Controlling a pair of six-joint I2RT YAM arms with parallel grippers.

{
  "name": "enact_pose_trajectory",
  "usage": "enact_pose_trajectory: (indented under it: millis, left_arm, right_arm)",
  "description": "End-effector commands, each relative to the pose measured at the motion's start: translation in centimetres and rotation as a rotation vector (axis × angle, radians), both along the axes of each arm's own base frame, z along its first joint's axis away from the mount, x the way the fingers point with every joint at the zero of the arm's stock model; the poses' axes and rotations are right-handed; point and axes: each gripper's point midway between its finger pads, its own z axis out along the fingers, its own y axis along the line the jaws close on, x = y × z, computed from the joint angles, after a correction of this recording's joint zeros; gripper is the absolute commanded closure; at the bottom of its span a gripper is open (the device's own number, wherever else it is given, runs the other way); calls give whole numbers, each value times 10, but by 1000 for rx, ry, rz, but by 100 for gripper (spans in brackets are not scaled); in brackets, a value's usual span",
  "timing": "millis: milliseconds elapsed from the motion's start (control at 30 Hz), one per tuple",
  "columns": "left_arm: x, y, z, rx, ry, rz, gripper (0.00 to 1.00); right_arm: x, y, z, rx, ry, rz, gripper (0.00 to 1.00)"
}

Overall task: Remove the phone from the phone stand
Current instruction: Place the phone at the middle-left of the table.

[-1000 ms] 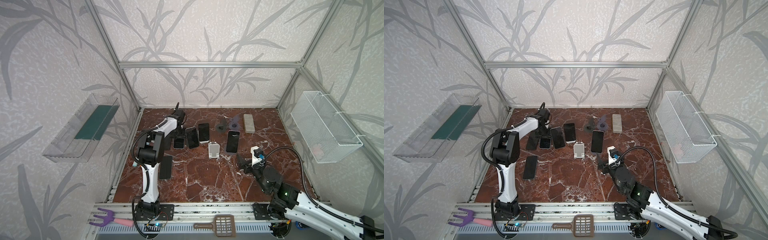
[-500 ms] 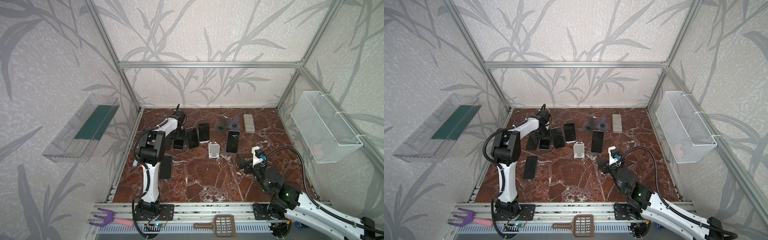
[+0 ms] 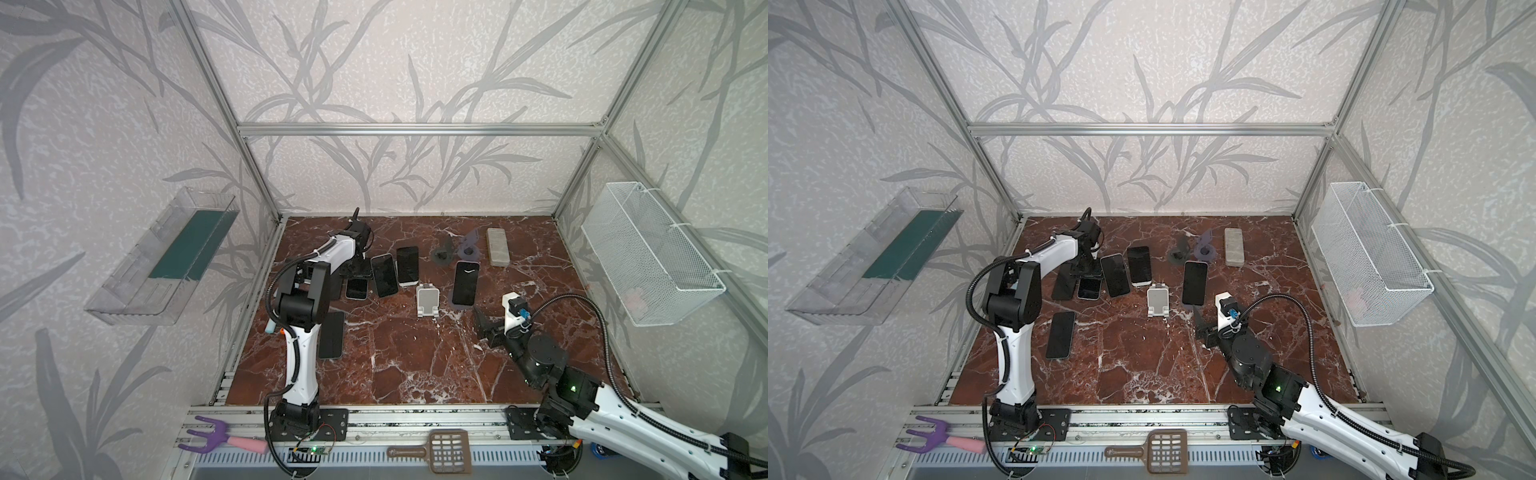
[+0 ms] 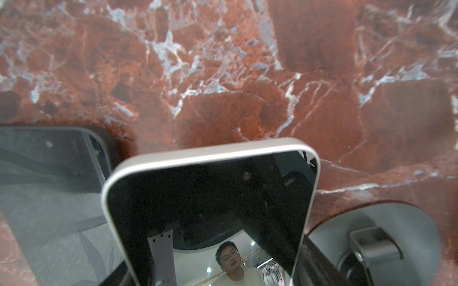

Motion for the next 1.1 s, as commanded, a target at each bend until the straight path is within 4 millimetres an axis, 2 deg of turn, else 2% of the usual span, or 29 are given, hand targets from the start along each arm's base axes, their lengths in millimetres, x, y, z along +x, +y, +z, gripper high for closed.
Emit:
enact_pose_trajectory:
  millis: [0,467,700,1067]
  left_arm:
    - [-9,8,-18,54,51,-15,47]
    - [-17,9,-24,54,94,-57,39]
    - [-20,13,-29,71,121,-27,39]
    - [-22,7,-25,41,130,-17,36]
  right_arm:
    - [1,-2,2,15,-14,-12,10]
    - [2,0,-1,6,-10,-13,11]
    - [0,-11,4,32,-29,-42,11]
    - [-2,-13,6,45,-41,-41,11]
